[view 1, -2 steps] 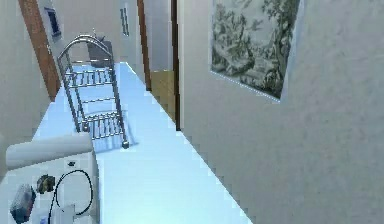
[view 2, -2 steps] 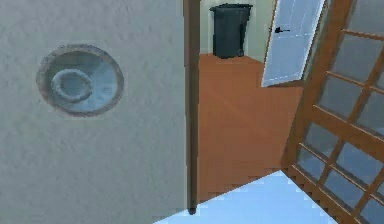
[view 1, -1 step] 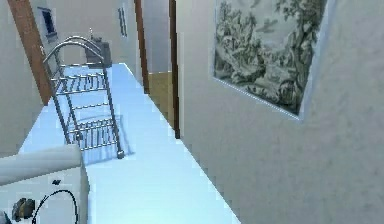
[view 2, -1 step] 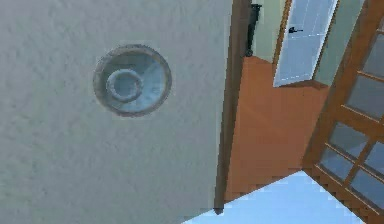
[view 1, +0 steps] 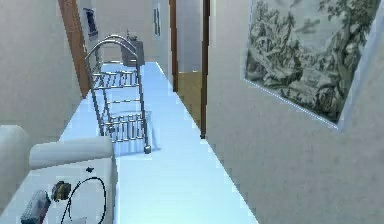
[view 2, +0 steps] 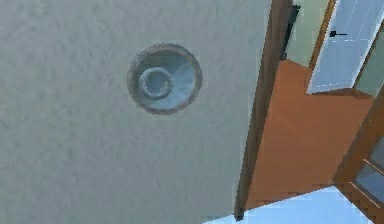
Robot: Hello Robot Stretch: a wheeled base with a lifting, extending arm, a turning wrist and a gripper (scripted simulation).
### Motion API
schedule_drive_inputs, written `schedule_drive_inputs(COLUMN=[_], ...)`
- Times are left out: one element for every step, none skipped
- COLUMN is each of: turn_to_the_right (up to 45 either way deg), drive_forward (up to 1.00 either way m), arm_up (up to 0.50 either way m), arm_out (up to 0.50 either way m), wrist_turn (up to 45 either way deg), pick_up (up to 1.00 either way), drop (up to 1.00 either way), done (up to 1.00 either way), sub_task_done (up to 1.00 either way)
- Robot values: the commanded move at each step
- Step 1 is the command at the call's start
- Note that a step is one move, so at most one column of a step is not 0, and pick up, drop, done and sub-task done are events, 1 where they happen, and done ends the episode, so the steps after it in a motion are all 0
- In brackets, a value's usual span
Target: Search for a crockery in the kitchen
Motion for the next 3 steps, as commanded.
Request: schedule_drive_inputs(turn_to_the_right=[-3.0, 0.0, 0.0], drive_forward=[0.00, 1.00, 1.00], arm_up=[0.00, 0.00, 0.00], arm_out=[0.00, 0.00, 0.00], wrist_turn=[0.0, 0.0, 0.0], pick_up=[0.00, 0.00, 0.00], drop=[0.00, 0.00, 0.00], done=[0.00, 0.00, 0.00], sub_task_done=[0.00, 0.00, 0.00])
